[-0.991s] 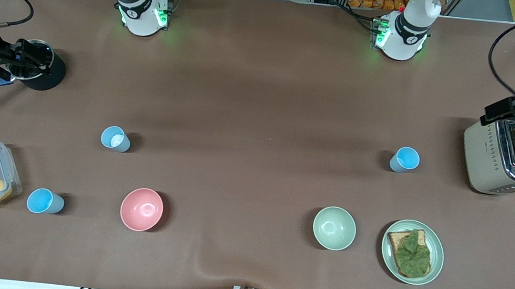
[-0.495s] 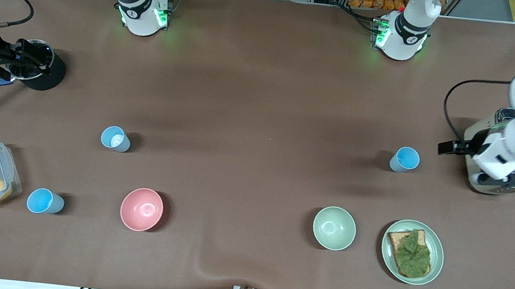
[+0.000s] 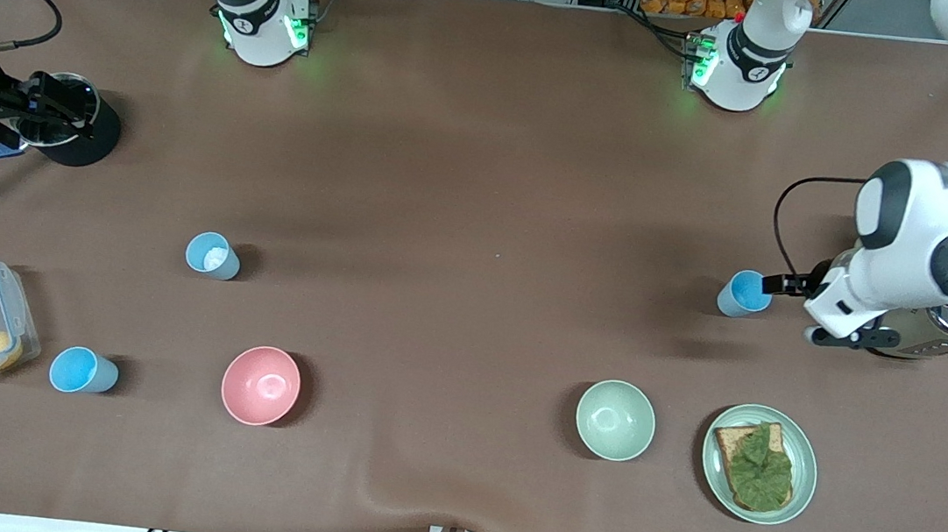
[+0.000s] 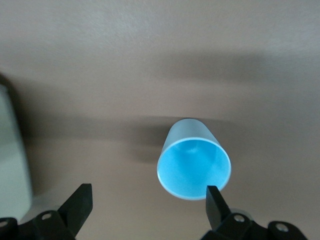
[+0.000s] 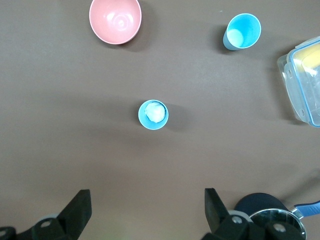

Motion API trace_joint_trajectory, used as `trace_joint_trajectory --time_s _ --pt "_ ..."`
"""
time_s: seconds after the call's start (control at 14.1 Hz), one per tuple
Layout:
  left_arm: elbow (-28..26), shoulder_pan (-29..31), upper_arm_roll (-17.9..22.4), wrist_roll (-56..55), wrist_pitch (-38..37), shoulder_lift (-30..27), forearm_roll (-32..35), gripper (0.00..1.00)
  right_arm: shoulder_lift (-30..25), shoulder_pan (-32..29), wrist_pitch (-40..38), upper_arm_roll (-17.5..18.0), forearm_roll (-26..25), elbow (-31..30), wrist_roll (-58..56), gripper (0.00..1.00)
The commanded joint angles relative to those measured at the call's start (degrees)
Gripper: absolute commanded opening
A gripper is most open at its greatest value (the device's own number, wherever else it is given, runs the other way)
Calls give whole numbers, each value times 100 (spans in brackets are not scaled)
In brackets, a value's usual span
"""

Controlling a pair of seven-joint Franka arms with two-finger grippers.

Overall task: Stack blue cups with both arms
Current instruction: 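Reach the left gripper to the blue cup by the toaster and grasp it, then lift the blue cup slightly with the left gripper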

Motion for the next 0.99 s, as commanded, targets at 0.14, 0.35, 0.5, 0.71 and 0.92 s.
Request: trace_joint_trajectory --time_s 0.14,0.35,0.5,0.71,0.92 --pt "-227 54 -31 80 475 217 114 100 51 31 -97 -30 -61 126 85 100" --pt "-288 36 -31 80 607 357 175 100 51 31 -97 -30 -61 118 85 100" --pt "-350 36 -31 80 695 428 175 100 43 31 -132 -38 -61 118 85 100" --pt "-341 63 -31 72 704 603 167 94 51 31 -132 -30 -61 118 85 100" --pt "-333 124 -31 80 704 709 175 0 43 31 -132 -30 -61 118 94 100"
